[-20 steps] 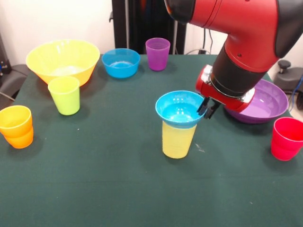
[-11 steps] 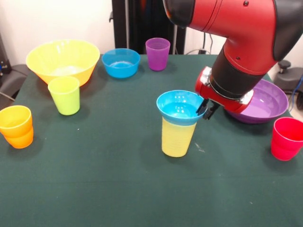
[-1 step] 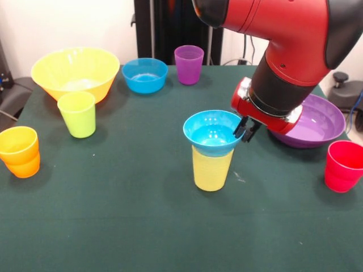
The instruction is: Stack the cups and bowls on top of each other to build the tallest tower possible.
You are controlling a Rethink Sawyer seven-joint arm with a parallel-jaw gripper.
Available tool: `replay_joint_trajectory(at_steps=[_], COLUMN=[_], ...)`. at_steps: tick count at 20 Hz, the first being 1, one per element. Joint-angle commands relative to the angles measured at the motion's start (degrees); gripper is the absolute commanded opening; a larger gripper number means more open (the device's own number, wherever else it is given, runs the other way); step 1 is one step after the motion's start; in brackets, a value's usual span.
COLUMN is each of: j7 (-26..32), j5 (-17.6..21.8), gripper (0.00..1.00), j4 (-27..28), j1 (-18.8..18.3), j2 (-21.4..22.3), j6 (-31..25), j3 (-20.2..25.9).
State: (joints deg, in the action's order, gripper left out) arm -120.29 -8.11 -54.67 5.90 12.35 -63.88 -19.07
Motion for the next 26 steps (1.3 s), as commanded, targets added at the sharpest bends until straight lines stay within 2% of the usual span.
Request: replay_joint_trajectory(at_steps=[1, 10, 19, 26], j7=[-6.12, -7.88, -9.69, -10.05], j5=[0.27, 0.33, -0.14, -0.42], gripper=[0.0, 0.0, 0.0, 0.0], j4=[-0.53, 1.47, 0.19, 2.27], j1=[-1.77, -1.74, -0.9, -1.15], j2=[1.67, -0.98, -1.58, -2.29], j6=[-1.2, 0.88, 3.13, 2.12], j3=[2.85, 3.17, 3.58, 3.49])
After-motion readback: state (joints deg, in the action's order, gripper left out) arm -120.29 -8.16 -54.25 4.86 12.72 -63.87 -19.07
